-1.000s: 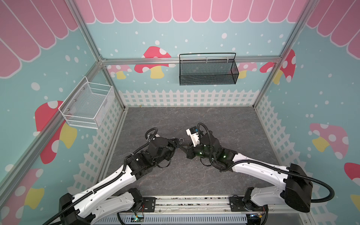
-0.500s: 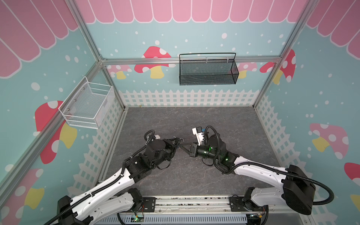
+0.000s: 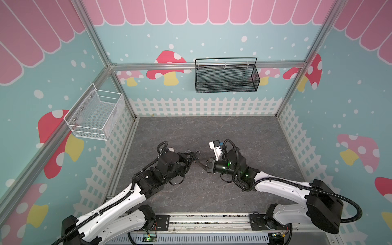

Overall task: Unlock with the key
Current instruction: 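Open the right gripper off the key and pull it away from the padlock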

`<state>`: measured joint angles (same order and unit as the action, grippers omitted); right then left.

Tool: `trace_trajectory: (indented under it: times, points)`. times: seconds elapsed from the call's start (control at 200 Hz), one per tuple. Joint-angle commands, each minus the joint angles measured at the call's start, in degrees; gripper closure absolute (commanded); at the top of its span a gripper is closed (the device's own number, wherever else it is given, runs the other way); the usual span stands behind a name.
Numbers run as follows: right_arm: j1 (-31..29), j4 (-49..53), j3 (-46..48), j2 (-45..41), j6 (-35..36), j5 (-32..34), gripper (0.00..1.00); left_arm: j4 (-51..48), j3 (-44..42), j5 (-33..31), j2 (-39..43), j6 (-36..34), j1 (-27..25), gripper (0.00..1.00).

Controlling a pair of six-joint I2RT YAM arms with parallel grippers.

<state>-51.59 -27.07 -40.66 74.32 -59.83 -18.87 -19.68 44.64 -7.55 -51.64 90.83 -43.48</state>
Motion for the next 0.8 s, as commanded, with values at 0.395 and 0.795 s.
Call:
trace_trajectory:
  times: [0.395, 0.795]
  points:
    - [4.6, 36.0, -10.1, -6.8, 23.8, 3.4, 0.39, -10.0, 0.9, 0.7, -1.1, -48.8, 3.3, 1.0]
    - [4.6, 50.9, -27.3, 4.2, 32.2, 10.8, 0.34, 16.5, -7.5, 4.1, -4.5, -73.5, -1.5, 1.0]
